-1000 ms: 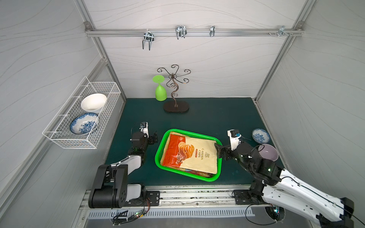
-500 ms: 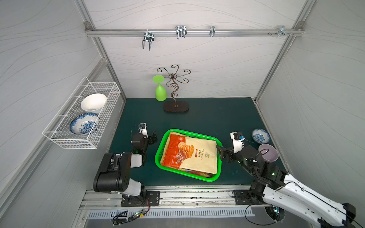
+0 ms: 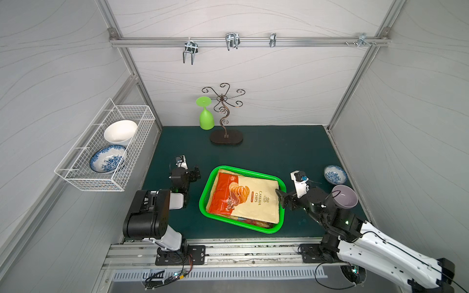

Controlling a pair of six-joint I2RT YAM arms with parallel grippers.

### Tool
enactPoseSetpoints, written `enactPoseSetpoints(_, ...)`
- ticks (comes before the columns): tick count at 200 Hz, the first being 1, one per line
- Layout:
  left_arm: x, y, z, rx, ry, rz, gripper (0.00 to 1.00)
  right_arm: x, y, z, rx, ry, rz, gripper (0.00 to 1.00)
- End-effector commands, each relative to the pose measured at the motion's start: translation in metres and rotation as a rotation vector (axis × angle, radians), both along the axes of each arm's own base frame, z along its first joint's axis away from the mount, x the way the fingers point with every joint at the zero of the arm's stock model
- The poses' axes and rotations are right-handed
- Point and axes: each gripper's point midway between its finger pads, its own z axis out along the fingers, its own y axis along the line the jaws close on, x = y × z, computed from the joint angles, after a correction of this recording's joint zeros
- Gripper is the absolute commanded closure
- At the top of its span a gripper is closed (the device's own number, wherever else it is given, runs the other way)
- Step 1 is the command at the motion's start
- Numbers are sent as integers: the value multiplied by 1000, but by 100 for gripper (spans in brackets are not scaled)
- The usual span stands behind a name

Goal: Put the potato chips into the basket
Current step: Reset both arms

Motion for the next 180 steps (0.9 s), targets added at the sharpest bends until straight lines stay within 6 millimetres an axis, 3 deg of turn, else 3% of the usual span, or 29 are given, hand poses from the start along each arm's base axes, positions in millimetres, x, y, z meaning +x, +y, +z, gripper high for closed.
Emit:
enactPoseSetpoints(1, 8, 2, 13, 5, -37, 15, 1, 4, 9, 16, 7, -110, 49, 1)
enactPoseSetpoints(24, 8, 1, 12, 7, -34, 13, 1, 10, 17, 25, -1, -183, 78, 1)
enactPoseSetpoints(48, 8, 1, 12, 10, -33, 13, 1, 31, 12, 21, -28, -162, 47, 1)
enactPoseSetpoints(76, 8, 0, 12, 10, -32, 12, 1, 63, -9, 22, 35, -123, -26, 1)
enactPoseSetpoints(116, 8, 0, 12, 9, -33, 13, 1, 112, -60, 13, 40, -90, -214, 1)
enactPoseSetpoints(138, 8, 0, 12, 10, -33, 13, 1, 131, -84, 10, 46, -104, -297, 1)
enactPoseSetpoints(180, 8, 0, 13, 11, -34, 13, 1, 157, -115, -19, 23, -76, -404, 1)
